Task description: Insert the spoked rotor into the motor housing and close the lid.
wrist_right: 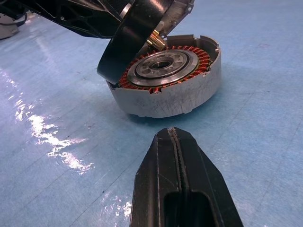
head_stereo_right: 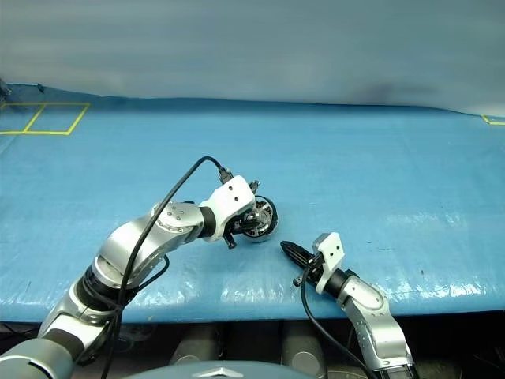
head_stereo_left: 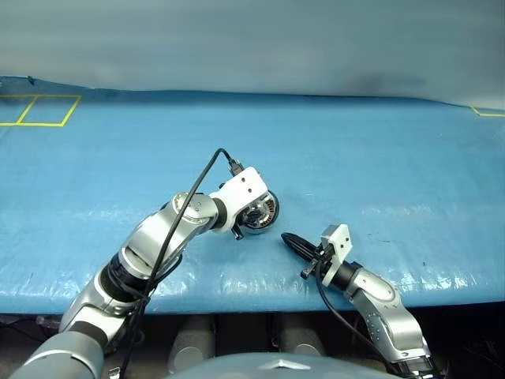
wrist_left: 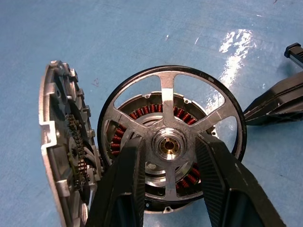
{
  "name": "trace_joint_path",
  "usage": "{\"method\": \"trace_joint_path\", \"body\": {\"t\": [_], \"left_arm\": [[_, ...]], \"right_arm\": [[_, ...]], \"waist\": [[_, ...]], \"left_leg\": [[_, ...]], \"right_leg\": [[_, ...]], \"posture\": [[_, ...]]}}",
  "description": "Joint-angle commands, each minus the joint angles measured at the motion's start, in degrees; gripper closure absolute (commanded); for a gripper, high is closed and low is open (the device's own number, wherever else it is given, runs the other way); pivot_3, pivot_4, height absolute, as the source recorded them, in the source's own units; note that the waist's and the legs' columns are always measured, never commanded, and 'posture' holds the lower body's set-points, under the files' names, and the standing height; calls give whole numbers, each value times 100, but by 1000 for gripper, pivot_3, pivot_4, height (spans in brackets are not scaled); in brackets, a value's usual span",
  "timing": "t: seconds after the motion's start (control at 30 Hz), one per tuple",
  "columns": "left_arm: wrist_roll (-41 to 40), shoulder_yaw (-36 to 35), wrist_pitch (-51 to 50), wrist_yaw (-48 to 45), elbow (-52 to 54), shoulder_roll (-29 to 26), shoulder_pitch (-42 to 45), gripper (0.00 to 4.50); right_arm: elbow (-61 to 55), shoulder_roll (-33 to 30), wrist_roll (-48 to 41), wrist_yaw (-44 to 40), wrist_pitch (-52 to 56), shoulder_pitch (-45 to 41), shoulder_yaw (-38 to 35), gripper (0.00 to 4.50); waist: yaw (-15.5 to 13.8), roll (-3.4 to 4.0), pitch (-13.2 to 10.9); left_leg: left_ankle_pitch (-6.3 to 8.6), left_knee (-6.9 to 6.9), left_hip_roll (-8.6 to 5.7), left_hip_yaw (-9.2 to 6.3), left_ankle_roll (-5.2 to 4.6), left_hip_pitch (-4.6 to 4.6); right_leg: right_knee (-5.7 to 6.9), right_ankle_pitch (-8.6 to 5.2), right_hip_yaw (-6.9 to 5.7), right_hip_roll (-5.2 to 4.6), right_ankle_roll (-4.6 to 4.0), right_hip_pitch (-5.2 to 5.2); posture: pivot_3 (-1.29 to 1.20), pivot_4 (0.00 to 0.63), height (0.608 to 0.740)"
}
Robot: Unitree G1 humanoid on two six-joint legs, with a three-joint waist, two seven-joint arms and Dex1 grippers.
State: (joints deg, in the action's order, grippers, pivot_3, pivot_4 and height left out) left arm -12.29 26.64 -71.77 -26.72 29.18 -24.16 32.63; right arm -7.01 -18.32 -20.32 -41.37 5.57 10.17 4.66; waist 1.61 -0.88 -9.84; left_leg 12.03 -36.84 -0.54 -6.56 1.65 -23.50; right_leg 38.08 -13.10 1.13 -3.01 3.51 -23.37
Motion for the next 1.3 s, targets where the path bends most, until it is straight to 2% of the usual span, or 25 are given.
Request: {"method": "trace_joint_path", "body": {"t": [0.03,0.33,0.57,0.87,1.3], "left_arm": [[61,-38,-98,168,-32,101,171,3197],[142,-41,-328,487,-191,234,244,3197],[55,30,-585,414,-193,130,371,3197],[-98,-214,-750,368,-158,179,615,3197],[-335,-92,-1143,315,-31,13,774,3197]], "right_arm": [[-128,2,-10,-15,-52,2,-13,4500],[-134,9,50,45,-13,24,19,4500],[-95,-7,104,79,20,3,14,4500],[-79,28,181,120,65,12,47,4500],[-31,69,227,210,60,13,120,4500]], "waist": [[-1,0,0],[-3,1,0],[2,1,1],[4,1,0],[5,1,0]], "left_leg": [[0,0,0,0,0,0],[0,-1,0,0,0,1],[0,-1,0,1,0,2],[0,0,0,1,0,1],[0,-1,0,2,0,1]], "right_leg": [[0,0,0,0,0,0],[0,2,1,0,4,1],[0,3,2,0,4,1],[0,3,2,0,5,0],[0,4,3,0,6,0]], "posture": [[0,150,740],[0,150,740],[0,150,740],[0,150,740],[0,150,740]]}}
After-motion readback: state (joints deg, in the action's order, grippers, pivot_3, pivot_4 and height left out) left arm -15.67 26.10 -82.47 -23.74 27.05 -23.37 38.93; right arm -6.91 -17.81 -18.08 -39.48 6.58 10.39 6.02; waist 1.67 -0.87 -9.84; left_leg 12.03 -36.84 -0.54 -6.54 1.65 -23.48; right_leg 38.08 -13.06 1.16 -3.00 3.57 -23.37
